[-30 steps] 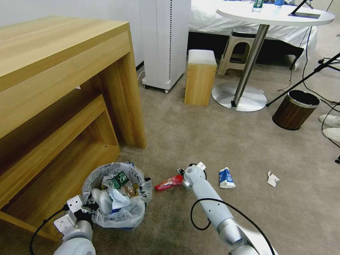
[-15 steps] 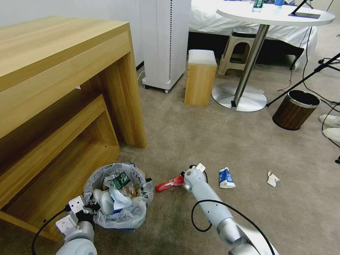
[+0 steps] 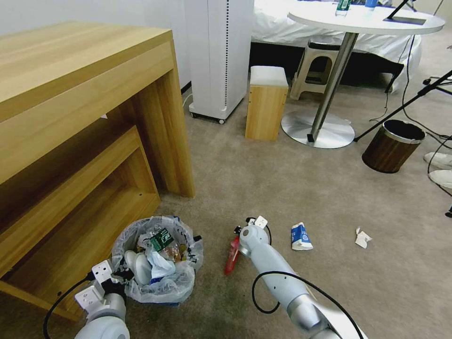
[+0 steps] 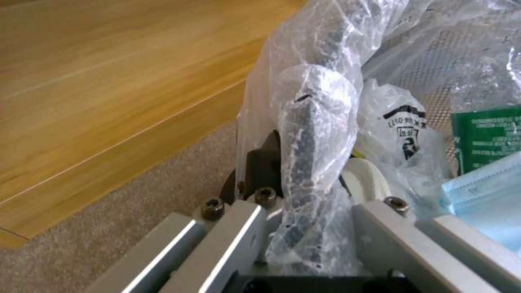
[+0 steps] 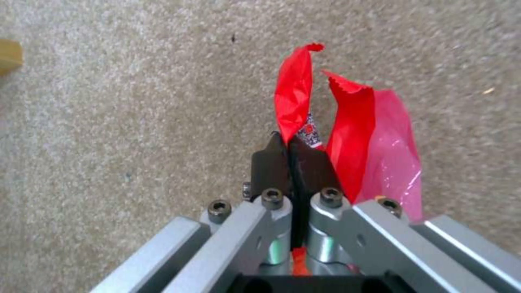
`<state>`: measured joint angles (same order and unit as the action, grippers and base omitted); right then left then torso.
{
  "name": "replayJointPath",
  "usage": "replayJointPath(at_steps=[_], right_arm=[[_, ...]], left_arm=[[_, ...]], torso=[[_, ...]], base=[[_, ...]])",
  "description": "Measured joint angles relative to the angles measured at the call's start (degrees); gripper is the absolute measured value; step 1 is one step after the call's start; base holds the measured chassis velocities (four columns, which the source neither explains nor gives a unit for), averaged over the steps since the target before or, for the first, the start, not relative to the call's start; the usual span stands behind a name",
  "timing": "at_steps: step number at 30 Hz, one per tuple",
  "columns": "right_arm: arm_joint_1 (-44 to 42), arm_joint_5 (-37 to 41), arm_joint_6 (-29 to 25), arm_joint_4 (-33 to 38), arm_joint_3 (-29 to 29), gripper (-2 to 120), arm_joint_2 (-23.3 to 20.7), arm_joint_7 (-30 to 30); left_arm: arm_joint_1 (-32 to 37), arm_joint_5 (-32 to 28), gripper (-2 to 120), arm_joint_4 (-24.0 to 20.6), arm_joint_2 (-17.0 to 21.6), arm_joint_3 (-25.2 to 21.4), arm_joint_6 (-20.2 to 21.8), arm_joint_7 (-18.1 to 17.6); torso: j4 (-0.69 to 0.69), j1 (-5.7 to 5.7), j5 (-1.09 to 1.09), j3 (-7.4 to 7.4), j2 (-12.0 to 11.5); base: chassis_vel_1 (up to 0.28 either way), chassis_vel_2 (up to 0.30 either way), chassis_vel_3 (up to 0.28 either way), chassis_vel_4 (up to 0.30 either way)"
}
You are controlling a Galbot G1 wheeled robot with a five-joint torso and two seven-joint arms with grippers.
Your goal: Pick up the trash bin and place the garbage on the floor into it.
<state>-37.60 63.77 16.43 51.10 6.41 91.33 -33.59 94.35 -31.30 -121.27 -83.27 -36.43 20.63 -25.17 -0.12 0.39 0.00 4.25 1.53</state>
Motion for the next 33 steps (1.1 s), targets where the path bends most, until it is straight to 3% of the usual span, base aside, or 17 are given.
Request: replayJointPath(at_steps=[13,15,16,19,23,25,27,30,33], right_arm=[[-3.5,3.1,-0.4,8.2,-0.7,0,-4.6,-0.3],[-5.7,6.0,-1.9,15.5,-0.8,0,-7.9,1.1],[-5.7,6.0,-1.9,15.5,-0.8,0,-7.9,1.1],[-9.2,7.3,-5.5,25.5,-1.4,0,-12.0,5.9],[-11.7,7.2,-8.2,31.1,-1.8,0,-14.7,11.6],[-14.1,4.5,-13.8,35.1,-3.9,0,-18.2,20.7],[-14.5,3.2,-15.5,35.6,-4.6,0,-19.4,23.2],[-15.2,-3.5,-24.6,36.2,-9.0,0,-24.2,33.7],[-14.9,-5.5,-28.4,37.5,-11.8,0,-27.6,38.9]], left_arm=[[-0.4,0.0,1,0.5,0.2,0.2,0.0,0.0],[-0.7,0.0,1,0.9,0.3,0.2,0.0,0.0],[-0.7,0.0,1,0.9,0.3,0.2,0.0,0.0],[-1.3,0.0,1,1.4,0.3,0.5,0.2,-0.1],[-1.7,0.0,1,1.5,0.2,0.7,0.3,-0.2],[-1.8,0.0,1,1.5,0.0,0.9,0.4,-0.3],[-1.8,0.1,1,1.5,0.0,0.9,0.5,-0.3],[-1.7,0.3,1,1.5,-0.2,1.0,0.5,-0.3],[-1.5,0.5,1,1.4,-0.3,0.9,0.5,-0.3]], torso=[[-0.01,0.0,0.01,0.0,0.0],[-0.02,0.0,0.0,0.0,0.0],[-0.02,0.0,0.0,0.0,0.0],[-0.01,0.0,0.0,0.0,0.0],[-0.02,-0.01,0.01,0.0,0.0],[0.0,-0.01,0.02,0.0,0.0],[-0.01,-0.01,0.01,0.0,0.0],[-0.01,-0.01,0.02,0.0,0.0],[-0.02,-0.01,-0.01,0.0,0.0]], base=[[0.0,0.0,0.0,0.0],[0.0,0.0,0.0,0.0],[0.0,0.0,0.0,0.0],[0.0,0.0,0.0,0.0],[0.0,0.0,0.0,0.0],[0.0,0.0,0.0,0.0],[0.0,0.0,0.0,0.0],[0.0,0.0,0.0,0.0],[0.0,0.0,0.0,0.0]])
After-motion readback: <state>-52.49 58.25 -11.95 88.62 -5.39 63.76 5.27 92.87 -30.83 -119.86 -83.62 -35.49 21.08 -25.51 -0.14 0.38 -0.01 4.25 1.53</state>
